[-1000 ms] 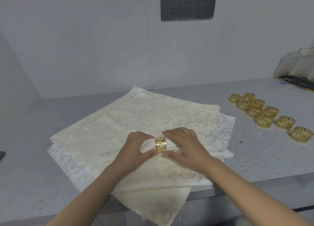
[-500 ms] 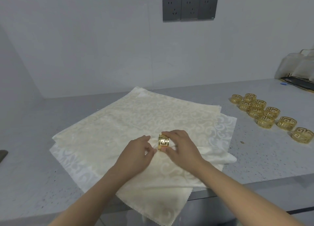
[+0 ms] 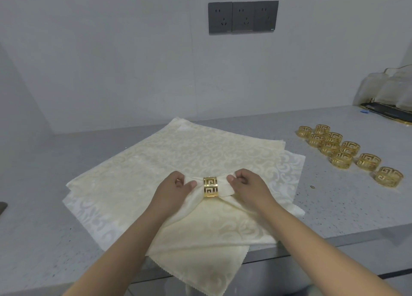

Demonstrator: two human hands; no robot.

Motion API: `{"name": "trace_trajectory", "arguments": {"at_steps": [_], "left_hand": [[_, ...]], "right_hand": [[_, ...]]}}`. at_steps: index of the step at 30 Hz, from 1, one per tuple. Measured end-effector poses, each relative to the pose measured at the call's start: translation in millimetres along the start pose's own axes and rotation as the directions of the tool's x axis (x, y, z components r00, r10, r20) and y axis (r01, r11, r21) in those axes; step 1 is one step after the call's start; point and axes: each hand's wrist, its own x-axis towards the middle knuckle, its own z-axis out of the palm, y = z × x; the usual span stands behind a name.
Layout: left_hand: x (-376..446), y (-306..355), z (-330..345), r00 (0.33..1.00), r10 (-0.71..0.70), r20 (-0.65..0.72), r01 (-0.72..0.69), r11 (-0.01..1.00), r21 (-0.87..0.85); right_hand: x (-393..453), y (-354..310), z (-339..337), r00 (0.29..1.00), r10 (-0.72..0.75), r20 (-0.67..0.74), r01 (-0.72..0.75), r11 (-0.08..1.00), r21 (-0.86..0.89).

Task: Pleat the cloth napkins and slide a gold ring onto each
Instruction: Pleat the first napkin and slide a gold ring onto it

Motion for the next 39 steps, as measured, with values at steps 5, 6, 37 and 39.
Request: {"name": "trace_trajectory", "arguments": {"at_steps": [5,6,37,39], "left_hand": [[3.4,8.8,-10.3,0.987,0.138,0.086,-0.134,0.990,-0.053],[4.5,11.9,-11.3,0.983,0.164,0.083,-0.161,0.986,-0.040],[45.9,13.4,-16.5,0.980,0.130,-0.148,-0.144,0.986,-0.086],[54.0,19.2,-15.7,0.985,0.125,-0.117,-0.133,0.989,-0.059]], "right_hand": [[-0.9,-8.9,-7.8,0.974,-0.226,0.031,0.227,0.952,-0.204],[-1.0,-11.4,-8.4,0.966,-0.250,0.069,0.259,0.939,-0.224],[52.2,-26.5,2.2,0.984,-0.179,0.019,0.180,0.983,-0.024],[62.7,-30.2,-0.7,0.985,-0.150,0.080,0.152,0.988,-0.021]]}}
